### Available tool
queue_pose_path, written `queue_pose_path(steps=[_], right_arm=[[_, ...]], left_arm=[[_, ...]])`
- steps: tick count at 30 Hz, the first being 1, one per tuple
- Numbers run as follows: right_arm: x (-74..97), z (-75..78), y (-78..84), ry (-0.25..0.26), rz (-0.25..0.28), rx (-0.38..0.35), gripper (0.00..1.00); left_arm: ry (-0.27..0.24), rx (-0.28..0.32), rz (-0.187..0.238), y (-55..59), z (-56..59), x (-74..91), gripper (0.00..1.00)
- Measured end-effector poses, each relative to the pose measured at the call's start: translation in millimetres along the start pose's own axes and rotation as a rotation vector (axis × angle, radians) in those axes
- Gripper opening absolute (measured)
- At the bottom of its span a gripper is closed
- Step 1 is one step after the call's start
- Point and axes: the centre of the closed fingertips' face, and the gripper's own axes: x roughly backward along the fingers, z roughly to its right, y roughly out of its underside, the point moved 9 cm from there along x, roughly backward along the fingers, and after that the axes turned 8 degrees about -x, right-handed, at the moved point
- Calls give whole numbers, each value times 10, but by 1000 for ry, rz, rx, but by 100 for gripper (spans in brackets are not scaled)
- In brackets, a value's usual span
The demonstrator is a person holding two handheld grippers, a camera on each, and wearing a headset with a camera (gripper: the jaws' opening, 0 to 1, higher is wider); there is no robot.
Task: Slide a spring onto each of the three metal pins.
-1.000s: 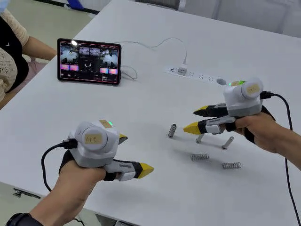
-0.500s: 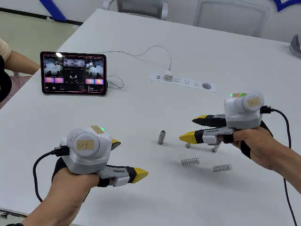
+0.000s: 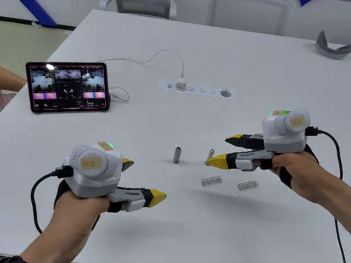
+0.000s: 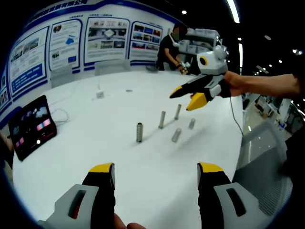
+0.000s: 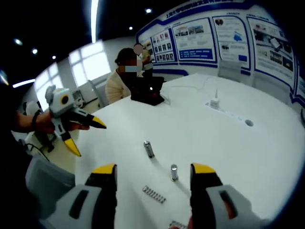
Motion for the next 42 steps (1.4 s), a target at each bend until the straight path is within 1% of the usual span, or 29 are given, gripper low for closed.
queue_pose_path(steps=[1, 2, 6, 10, 17, 20, 25, 29, 35, 42], right_arm=[[15, 3, 13, 5, 7, -7, 64], [37, 12, 32, 20, 21, -24, 64], [93, 25, 86, 43, 52, -56, 66], [163, 38, 189, 62, 76, -93, 66], [308, 23, 363, 94, 81, -119, 68], [375, 12, 405, 101, 93, -128, 69], [449, 9, 494, 121, 95, -137, 70], [482, 28, 562, 128, 103, -147, 72], [508, 9, 602, 135, 108, -155, 73], [519, 0, 645, 138, 109, -160, 74]], left_arm=[[1, -2, 0, -4, 0, -5, 72], [3, -3, 1, -8, -1, -16, 72], [10, -6, -2, -14, 2, -63, 72], [16, -4, 2, -40, 8, -112, 72], [24, -9, 3, -77, 3, -170, 72], [27, -13, 0, -86, -1, -189, 72], [33, -18, -1, -108, -5, -225, 72], [43, -25, -3, -131, 7, -258, 72], [52, -34, -6, -154, -8, -295, 73], [63, -43, -16, -168, 3, -322, 73]])
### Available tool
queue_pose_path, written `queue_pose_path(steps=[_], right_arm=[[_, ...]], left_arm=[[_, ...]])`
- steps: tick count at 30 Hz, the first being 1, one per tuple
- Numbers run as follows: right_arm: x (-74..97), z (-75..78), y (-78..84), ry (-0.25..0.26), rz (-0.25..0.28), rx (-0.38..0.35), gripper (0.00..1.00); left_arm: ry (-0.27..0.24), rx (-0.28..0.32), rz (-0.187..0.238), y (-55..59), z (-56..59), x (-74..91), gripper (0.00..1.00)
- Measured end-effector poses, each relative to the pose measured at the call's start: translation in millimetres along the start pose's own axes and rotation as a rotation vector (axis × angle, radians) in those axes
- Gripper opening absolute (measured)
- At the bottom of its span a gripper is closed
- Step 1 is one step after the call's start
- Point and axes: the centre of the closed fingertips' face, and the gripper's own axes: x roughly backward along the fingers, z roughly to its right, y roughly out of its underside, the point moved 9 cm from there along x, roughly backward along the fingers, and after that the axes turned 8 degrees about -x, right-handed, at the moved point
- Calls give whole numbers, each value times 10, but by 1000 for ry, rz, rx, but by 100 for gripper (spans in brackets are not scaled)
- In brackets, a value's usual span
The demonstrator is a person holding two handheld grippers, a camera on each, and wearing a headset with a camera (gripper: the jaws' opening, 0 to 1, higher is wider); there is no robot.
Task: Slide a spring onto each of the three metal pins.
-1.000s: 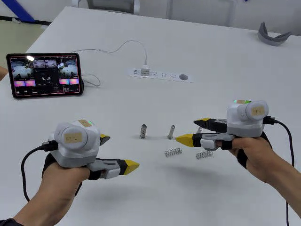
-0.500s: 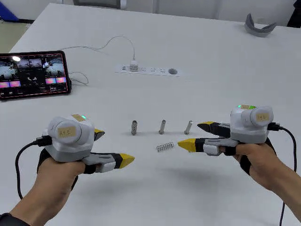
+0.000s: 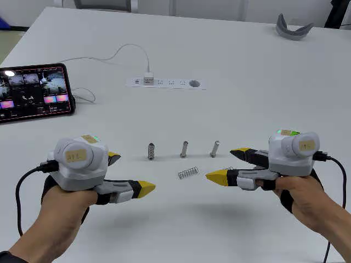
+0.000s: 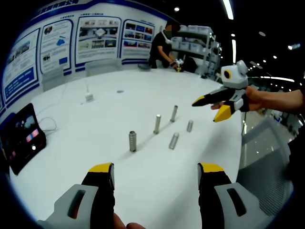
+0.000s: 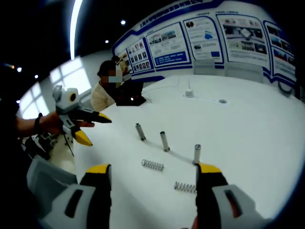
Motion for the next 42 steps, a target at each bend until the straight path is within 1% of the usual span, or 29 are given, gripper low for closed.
queue_pose_path(steps=[8, 13, 18, 29, 36, 39, 42], right_arm=[[39, -31, 67, -12, -15, -5, 75], [87, -38, 117, -7, -27, 3, 75], [130, -48, 166, -7, -35, 6, 76], [217, -58, 226, 1, -30, -9, 77], [253, -59, 249, 7, -28, -12, 77], [263, -75, 250, -1, -19, -22, 78], [267, -96, 263, 0, -27, -16, 78]], left_arm=[[22, -12, -9, -47, 53, -89, 73], [39, -22, -12, -87, 99, -148, 73], [59, -28, -19, -99, 139, -224, 73], [92, -54, -23, -160, 224, -365, 72], [106, -71, -23, -222, 269, -431, 71], [114, -78, -23, -232, 284, -463, 71], [122, -86, -27, -243, 299, -507, 71]])
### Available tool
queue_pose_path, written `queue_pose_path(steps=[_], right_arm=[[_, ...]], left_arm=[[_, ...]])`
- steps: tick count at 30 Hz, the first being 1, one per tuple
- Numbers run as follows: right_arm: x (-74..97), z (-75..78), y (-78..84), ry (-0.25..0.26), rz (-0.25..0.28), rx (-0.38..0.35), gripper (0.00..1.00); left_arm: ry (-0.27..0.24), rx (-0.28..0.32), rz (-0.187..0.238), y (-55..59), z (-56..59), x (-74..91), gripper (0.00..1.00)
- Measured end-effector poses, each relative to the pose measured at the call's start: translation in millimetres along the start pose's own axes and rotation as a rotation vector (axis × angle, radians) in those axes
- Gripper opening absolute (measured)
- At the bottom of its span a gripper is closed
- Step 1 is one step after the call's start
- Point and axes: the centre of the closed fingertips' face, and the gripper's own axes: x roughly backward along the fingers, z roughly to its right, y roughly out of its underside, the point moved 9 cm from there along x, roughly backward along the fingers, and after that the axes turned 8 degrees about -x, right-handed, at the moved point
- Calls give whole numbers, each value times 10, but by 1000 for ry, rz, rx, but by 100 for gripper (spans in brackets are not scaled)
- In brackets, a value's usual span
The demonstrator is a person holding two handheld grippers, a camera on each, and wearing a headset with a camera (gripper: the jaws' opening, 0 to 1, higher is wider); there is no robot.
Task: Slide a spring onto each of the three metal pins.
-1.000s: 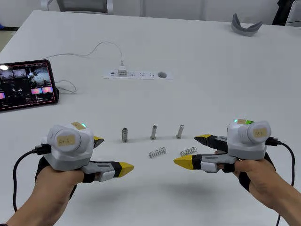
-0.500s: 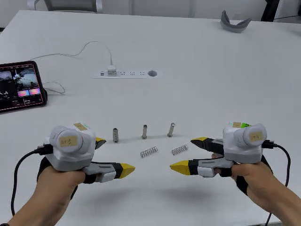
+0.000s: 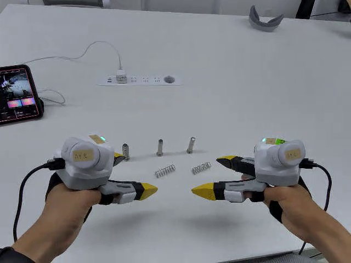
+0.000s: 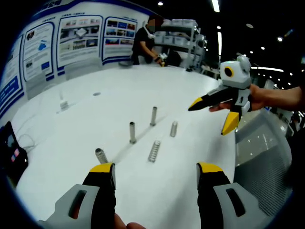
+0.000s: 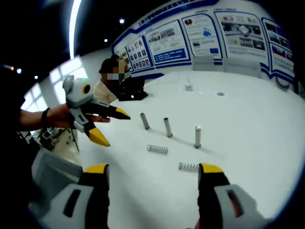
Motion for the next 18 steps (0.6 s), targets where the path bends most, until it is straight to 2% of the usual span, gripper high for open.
queue_pose_path(steps=[18], right_arm=[[86, -15, 33, 4, -11, -2, 78]], left_arm=[[41, -33, -23, -60, 41, -260, 69]])
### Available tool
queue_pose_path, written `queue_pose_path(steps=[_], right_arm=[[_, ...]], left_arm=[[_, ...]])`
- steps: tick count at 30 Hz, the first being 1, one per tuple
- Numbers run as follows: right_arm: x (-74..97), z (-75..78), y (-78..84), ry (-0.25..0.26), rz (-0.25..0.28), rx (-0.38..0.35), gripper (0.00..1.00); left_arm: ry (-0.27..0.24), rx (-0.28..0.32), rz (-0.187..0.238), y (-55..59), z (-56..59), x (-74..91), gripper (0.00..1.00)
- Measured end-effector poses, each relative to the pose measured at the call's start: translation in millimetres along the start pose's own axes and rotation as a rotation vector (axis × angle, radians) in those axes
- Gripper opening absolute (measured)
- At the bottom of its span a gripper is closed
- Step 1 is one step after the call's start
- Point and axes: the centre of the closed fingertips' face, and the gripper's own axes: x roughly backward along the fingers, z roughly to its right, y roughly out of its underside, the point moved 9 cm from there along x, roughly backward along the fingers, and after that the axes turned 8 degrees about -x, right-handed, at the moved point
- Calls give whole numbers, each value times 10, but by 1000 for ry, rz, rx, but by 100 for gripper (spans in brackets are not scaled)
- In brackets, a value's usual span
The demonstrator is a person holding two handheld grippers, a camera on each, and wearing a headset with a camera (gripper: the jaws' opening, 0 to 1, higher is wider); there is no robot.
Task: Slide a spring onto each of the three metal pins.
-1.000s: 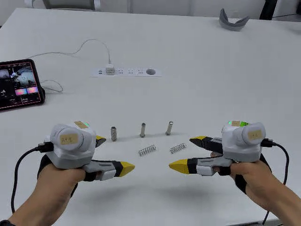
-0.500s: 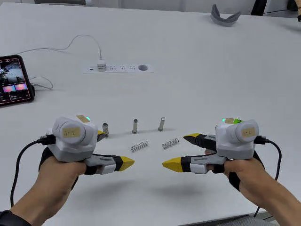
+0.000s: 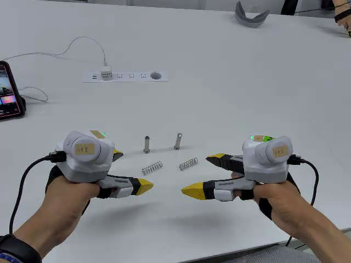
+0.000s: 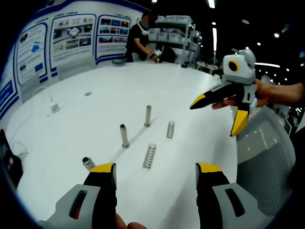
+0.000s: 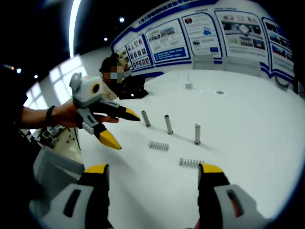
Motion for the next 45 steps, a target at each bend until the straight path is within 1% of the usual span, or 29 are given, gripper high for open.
queue_pose_path(steps=[9, 12, 20, 24, 29, 31, 35, 39, 44, 45], right_arm=[[32, 4, 13, 6, -3, -3, 77], [50, 3, 18, 5, -2, -6, 77], [113, 22, 35, 15, 2, -15, 76], [122, 15, 60, 15, -4, -19, 76], [121, -5, 93, 15, -11, -26, 75], [121, -7, 94, 14, -8, -30, 75], [128, -23, 83, 12, -8, -31, 75], [146, -29, 55, 11, -10, -25, 74], [179, -35, 36, 14, -2, -31, 74], [186, -38, 42, 15, -4, -31, 74]], left_arm=[[20, -14, -14, 15, -13, -132, 68], [25, -21, -24, 25, -10, -182, 67], [45, -25, -33, 59, 8, -354, 62], [44, -31, -38, 70, -3, -410, 58], [33, -30, -39, 104, -68, -479, 49], [25, -32, -37, 101, -68, -487, 45], [22, -35, -51, 131, -56, -524, 38], [14, -38, -50, 149, -41, -552, 32], [4, -33, -53, 171, -55, -611, 28], [1, -33, -45, 165, -58, -615, 27]])
